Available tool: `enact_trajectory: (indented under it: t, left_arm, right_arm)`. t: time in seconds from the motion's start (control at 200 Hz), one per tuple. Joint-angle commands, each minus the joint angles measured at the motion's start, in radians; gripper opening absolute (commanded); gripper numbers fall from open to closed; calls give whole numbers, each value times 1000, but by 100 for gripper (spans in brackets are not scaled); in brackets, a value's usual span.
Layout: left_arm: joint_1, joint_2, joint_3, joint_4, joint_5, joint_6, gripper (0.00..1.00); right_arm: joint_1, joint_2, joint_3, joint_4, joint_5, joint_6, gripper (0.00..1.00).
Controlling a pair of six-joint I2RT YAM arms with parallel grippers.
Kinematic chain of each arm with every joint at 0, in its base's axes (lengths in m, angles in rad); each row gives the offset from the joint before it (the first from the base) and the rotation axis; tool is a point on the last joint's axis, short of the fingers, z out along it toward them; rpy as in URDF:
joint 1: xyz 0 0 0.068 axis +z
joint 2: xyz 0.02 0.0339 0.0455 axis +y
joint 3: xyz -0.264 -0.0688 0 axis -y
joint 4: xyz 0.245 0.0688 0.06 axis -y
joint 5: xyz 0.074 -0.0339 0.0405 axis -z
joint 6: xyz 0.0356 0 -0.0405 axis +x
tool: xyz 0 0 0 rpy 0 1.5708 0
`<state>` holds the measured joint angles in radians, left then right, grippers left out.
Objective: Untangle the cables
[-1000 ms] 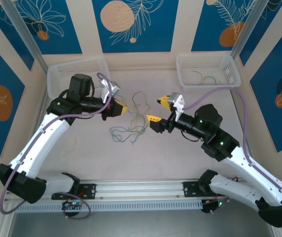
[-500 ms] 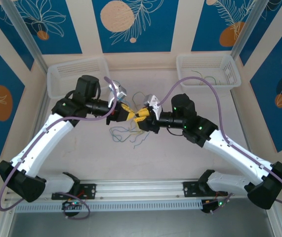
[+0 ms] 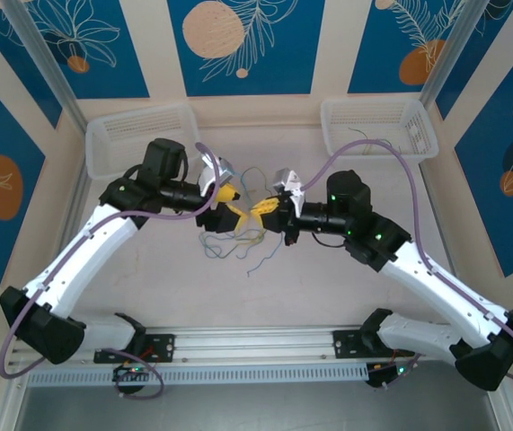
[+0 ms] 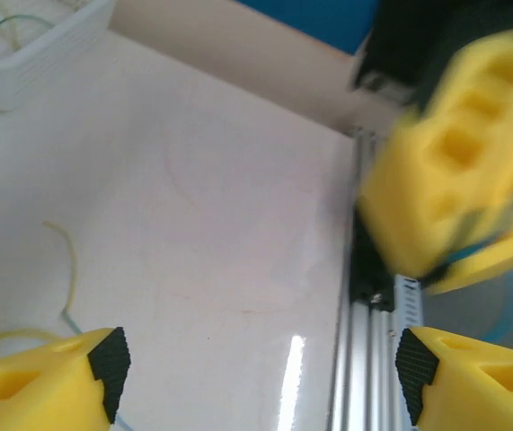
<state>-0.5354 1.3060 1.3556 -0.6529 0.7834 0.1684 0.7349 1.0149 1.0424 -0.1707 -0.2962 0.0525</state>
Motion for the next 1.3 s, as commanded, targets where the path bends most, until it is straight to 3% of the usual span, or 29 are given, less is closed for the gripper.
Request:
enact_trajectory:
  t: [0.0,0.195,0.415,0.525,0.6,0.65,0.735,1.035,1.2,1.295]
  left_arm:
    - [-11,42,-8,-41,-115,25,74]
    - [-12,67,-1,-73,-70,57,67]
    - [-12,29,-5,-101,139,130,64]
    - [-16,0,-19,-65,241,121,64]
    - [-16,-23,-23,-40,231,101,64]
    - [-13,-51,-35,-6,277,89,65]
    - [-11,-121,-78,157,367,21,69]
    - [-12,-187,-152,295,-32,-60,79]
    - [-11,-234,-214,346,-157,23,80]
    - [-11,-238,-201,319,-200,66,80]
  right_arm:
    - [-8,-32,34,-14,-62,46,0]
    - [-99,-82,35,24,11,177,0]
    - [-293,-28,66,-30,67,363,0]
    - [-346,39,74,-59,56,424,0]
    - [-342,52,57,-42,33,411,0]
    - [-329,45,41,-33,83,407,0]
    - [-348,71,56,-90,107,407,0]
    - [-248,57,-27,7,-87,262,0]
    - [-213,66,-16,-44,-268,139,0]
    - [-169,95,38,-144,-308,37,0]
